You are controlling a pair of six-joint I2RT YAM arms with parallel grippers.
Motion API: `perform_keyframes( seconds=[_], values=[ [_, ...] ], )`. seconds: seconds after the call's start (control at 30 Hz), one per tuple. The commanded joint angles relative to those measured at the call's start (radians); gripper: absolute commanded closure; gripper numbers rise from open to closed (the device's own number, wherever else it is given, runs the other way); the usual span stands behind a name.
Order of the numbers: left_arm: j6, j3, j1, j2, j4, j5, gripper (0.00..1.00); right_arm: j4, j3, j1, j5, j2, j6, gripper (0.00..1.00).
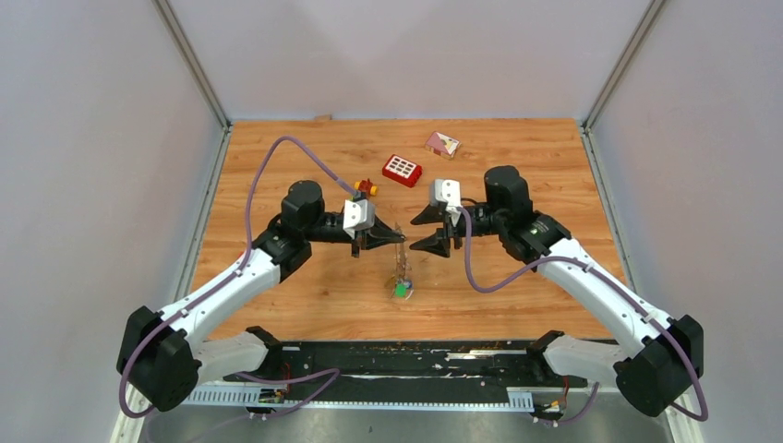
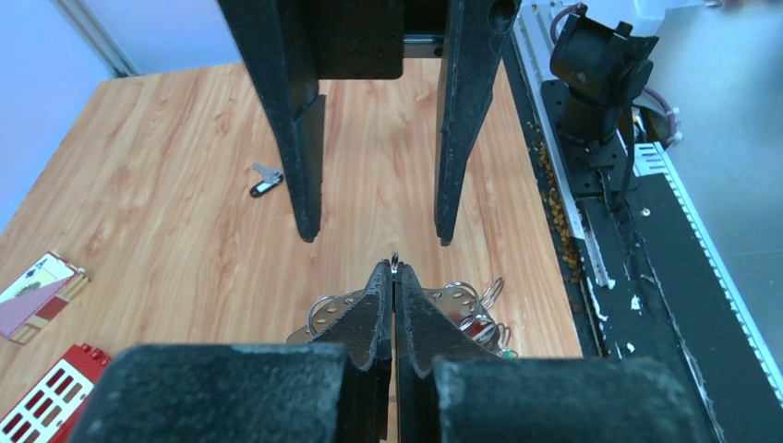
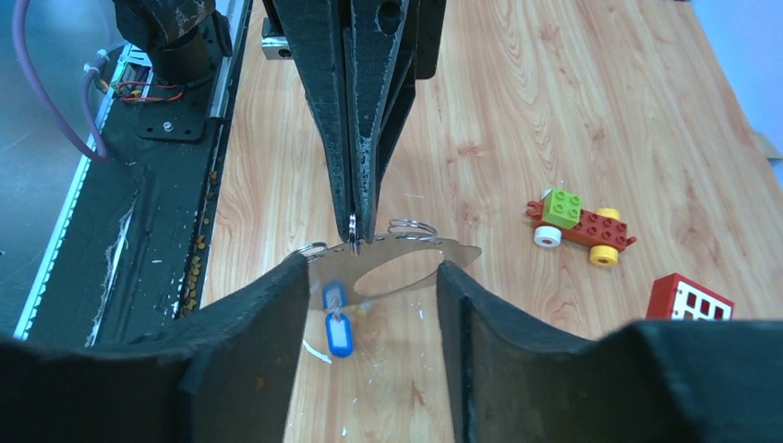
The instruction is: Put the keys on the keyring
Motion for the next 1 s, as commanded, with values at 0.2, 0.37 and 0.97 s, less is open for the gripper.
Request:
perform_keyframes(
  seconds=[0.2,0.37,0.97],
  values=[
    [-0.12,-0.027,-0.008,-0.043,0.177,-0.003,1.0,0.009,0.005,0.026,0.002,-0.034,-0.037,0.58],
    [-0.137,-0.035,-0.008,-0.046,0.191,-0.008,1.0,0.008,0.009,0.039,0.02,-0.025,-0.042,0.62],
    [-0.174,-0.056,-0.008,-0.046,0.228,-0.004,1.0,-0.01,0.027,0.089,0.066,0.003,-0.066,0.91]
  ],
)
